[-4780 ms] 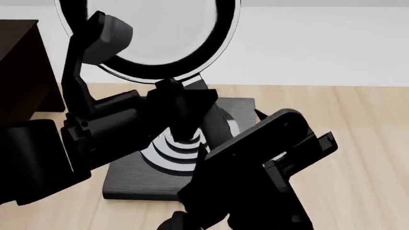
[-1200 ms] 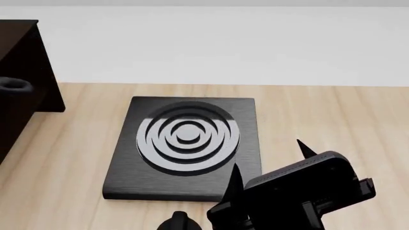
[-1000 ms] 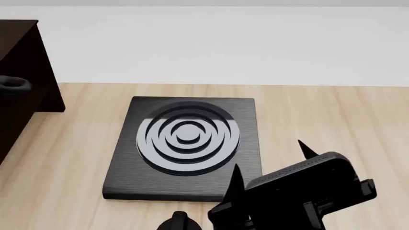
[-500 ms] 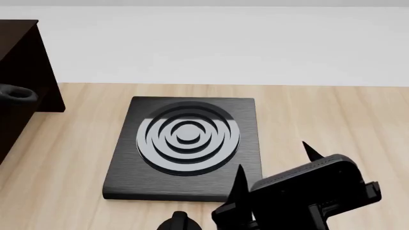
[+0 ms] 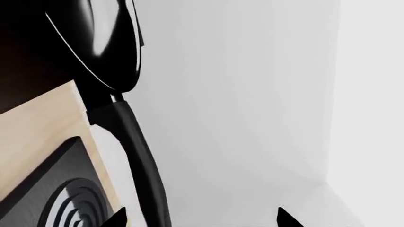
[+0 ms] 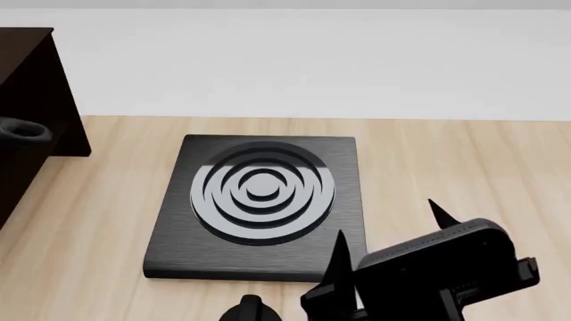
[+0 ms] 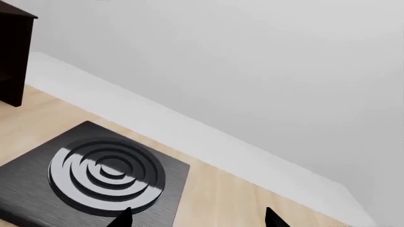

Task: Put the frying pan on the cabinet shelf.

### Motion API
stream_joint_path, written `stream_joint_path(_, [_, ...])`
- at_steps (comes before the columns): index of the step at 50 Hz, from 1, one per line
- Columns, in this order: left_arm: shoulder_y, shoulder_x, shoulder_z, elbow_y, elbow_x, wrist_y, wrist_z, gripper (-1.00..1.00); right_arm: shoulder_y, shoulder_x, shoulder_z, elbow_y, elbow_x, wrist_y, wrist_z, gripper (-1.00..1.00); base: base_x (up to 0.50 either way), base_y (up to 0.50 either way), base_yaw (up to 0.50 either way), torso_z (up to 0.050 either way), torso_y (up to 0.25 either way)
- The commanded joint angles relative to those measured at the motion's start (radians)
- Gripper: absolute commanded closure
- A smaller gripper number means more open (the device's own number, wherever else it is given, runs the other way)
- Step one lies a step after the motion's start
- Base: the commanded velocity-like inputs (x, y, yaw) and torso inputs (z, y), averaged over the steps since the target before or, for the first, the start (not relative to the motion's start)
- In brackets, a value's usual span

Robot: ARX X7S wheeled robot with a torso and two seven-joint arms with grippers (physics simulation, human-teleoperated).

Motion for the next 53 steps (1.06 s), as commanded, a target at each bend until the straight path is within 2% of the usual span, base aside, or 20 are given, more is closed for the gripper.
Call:
stream_joint_path(1, [0.051,0.014,-0.037,0.107,-0.047,-0.033,-0.019,-1.0,-0.01,-0.005,0.016,-0.01,0.001,-0.026,-0.006,-1.0,0.0,0.0,0.0,0.0,0.0])
stream_joint_path(4, [0.092,0.012,-0.045,0.138,-0.07,-0.054,-0.009,-1.0,-0.022,-0.021,0.055,-0.018,0.021,-0.026,-0.019,-1.0,0.0,0.0,0.0,0.0,0.0])
stream_joint_path(15, [0.152,0.005,-0.027,0.327,-0.137,-0.086,-0.084,-1.0,-0.045,-0.023,0.079,-0.011,0.018,-0.057,-0.004,-1.0,0.0,0.0,0.0,0.0,0.0])
stream_joint_path(20, [0.159,-0.036,-0.011,0.392,-0.097,-0.13,-0.098,-1.0,-0.059,-0.037,0.105,-0.013,0.025,-0.07,0.0,-1.0,0.0,0.0,0.0,0.0,0.0])
stream_joint_path(27, [0.202,-0.051,0.013,0.457,-0.034,-0.2,-0.07,-1.0,-0.064,-0.058,0.155,-0.027,0.041,-0.063,0.001,-1.0,0.0,0.0,0.0,0.0,0.0])
stream_joint_path(29, [0.207,-0.075,0.022,0.485,0.031,-0.243,-0.063,-1.0,-0.067,-0.063,0.168,-0.023,0.044,-0.064,0.002,-1.0,0.0,0.0,0.0,0.0,0.0])
stream_joint_path(35, [0.17,-0.155,0.114,0.573,0.145,-0.365,-0.083,-1.0,-0.06,-0.097,0.211,-0.051,0.057,0.002,0.015,-1.0,0.0,0.0,0.0,0.0,0.0])
stream_joint_path(37, [0.137,-0.187,0.156,0.626,0.2,-0.411,-0.134,-1.0,-0.059,-0.119,0.232,-0.064,0.058,0.037,0.027,-1.0,0.0,0.0,0.0,0.0,0.0])
stream_joint_path(42, [0.041,-0.237,0.294,0.683,0.211,-0.493,-0.244,-1.0,-0.087,-0.134,0.225,-0.071,0.066,0.036,0.03,-1.0,0.0,0.0,0.0,0.0,0.0])
stream_joint_path(47, [0.016,-0.247,0.332,0.702,0.244,-0.527,-0.264,-1.0,-0.095,-0.177,0.3,-0.08,0.09,0.04,0.022,-1.0,0.0,0.0,0.0,0.0,0.0])
stream_joint_path(53, [0.034,-0.228,0.351,0.704,0.285,-0.548,-0.23,-1.0,-0.128,-0.175,0.313,-0.064,0.093,0.005,0.02,-1.0,0.0,0.0,0.0,0.0,0.0])
